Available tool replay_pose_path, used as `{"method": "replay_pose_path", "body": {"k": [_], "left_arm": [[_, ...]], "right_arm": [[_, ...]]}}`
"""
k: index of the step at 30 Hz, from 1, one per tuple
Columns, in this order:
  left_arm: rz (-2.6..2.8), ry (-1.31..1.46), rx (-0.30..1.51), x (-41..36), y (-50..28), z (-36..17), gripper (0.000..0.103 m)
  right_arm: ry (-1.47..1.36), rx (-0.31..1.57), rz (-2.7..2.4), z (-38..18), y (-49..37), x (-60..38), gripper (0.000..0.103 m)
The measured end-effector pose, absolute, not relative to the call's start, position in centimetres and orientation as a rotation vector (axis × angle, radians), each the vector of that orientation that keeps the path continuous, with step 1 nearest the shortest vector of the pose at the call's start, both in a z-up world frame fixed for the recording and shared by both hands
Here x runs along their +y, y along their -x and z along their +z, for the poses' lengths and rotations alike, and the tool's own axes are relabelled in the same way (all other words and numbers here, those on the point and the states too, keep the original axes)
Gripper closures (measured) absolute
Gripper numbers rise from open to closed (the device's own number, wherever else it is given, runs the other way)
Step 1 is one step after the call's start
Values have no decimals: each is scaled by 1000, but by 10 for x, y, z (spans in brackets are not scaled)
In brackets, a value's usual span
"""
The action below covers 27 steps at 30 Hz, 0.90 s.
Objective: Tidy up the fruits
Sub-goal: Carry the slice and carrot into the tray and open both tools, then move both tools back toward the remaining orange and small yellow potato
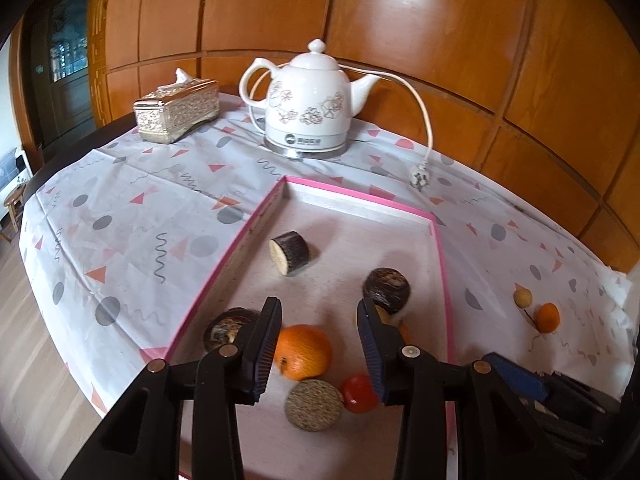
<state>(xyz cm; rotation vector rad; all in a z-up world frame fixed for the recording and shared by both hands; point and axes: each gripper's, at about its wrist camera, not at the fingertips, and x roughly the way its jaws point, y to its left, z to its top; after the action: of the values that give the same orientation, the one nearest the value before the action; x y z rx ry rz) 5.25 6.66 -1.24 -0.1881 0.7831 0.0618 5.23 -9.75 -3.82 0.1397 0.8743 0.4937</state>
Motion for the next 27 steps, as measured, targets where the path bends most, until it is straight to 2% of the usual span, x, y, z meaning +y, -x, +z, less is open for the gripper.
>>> {"method": "replay_pose_path", "body": {"k": [27], "left_arm": [[-144, 18, 811, -25, -44, -18, 61]], "right_arm": [[-227, 843, 204, -53, -54, -208, 70]]}}
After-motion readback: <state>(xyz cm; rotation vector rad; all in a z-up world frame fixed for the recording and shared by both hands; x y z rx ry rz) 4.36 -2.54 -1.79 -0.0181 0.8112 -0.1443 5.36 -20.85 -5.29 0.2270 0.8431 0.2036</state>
